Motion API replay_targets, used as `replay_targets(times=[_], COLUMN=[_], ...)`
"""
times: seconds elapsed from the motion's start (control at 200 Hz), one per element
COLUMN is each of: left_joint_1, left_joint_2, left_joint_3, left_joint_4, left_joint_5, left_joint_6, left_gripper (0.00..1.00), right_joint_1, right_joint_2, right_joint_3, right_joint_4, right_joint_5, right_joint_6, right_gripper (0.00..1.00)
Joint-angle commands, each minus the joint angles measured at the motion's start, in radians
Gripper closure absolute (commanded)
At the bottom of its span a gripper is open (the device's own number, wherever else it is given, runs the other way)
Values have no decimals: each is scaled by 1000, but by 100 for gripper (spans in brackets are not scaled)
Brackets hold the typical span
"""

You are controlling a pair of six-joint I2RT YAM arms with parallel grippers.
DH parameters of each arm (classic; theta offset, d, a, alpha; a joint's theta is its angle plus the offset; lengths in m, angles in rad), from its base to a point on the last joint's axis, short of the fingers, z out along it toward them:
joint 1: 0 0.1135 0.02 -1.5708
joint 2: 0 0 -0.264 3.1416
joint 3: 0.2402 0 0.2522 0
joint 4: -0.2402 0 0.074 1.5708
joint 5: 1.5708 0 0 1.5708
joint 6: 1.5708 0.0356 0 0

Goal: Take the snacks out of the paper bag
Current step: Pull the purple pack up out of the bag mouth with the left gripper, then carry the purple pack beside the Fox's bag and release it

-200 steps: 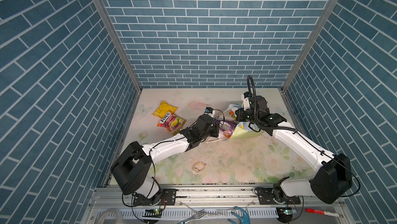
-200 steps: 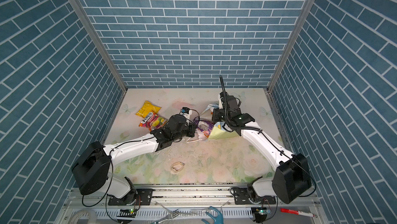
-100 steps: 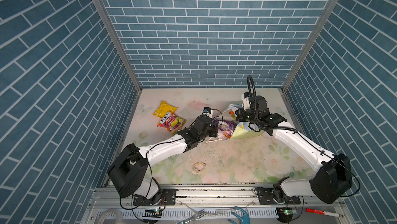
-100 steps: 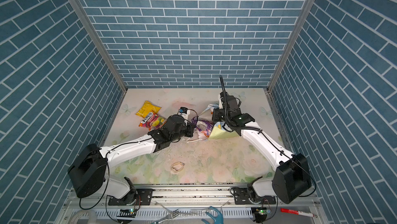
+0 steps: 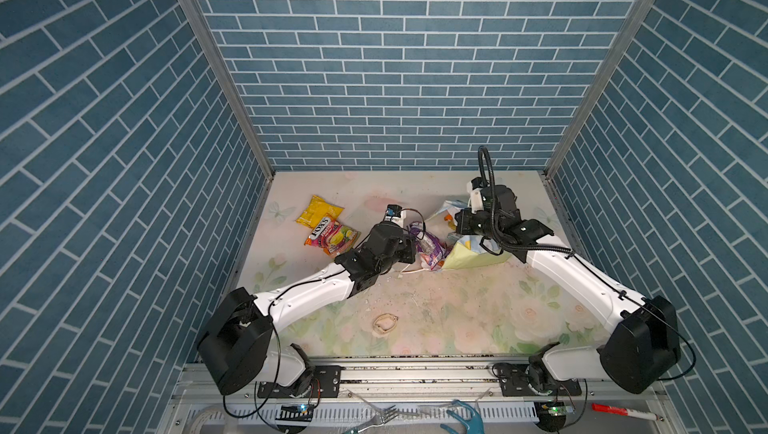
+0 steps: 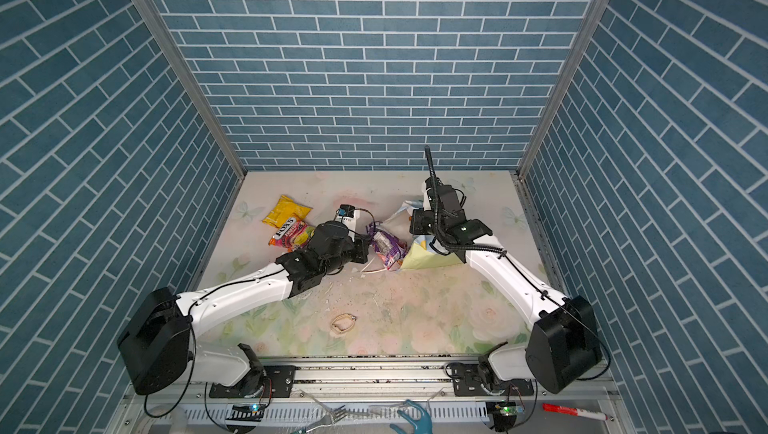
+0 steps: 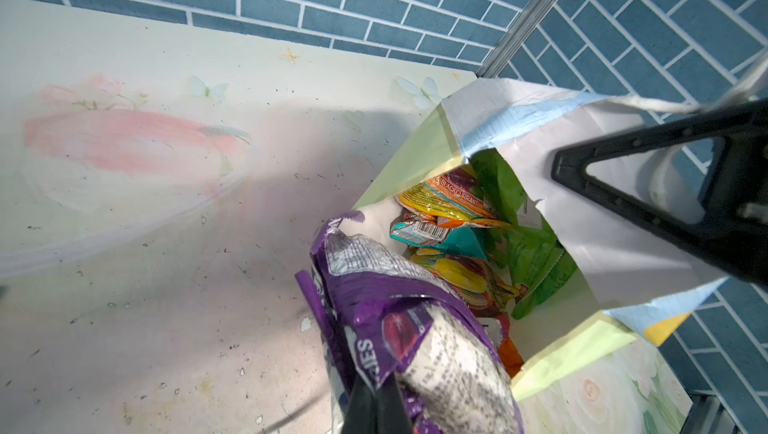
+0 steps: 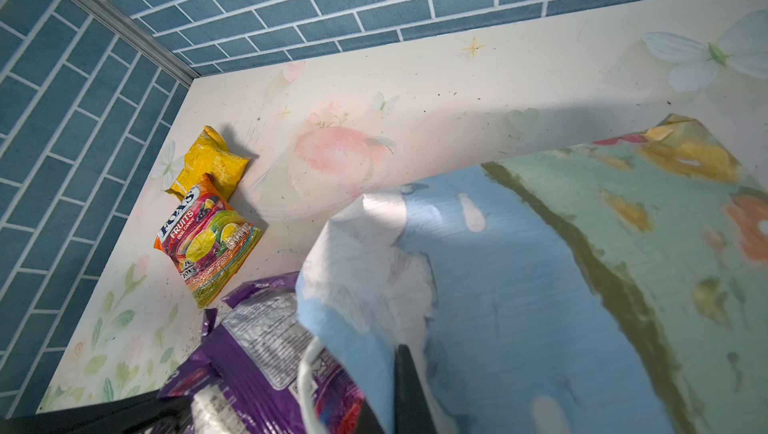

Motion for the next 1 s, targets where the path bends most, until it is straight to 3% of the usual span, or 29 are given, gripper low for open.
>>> replay_targets(times=[0.0, 0.52, 0.995], left_joint_1=[20, 61, 213], left_joint_2=[-42, -76, -187], left_joint_3=[-22, -25, -98], left_joint_4=[26, -7, -67], left_joint_5=[-47, -51, -64], left_joint_6=[10, 14, 19], left_gripper=[100, 100, 100], right_joint_1=[0, 0, 0], right_joint_2=[2, 9, 25], right_joint_3=[20, 20, 26], right_joint_4=[14, 14, 21], right_joint_5=[12, 15, 14], right_joint_6=[23, 11, 8], right_gripper=[100, 100, 100])
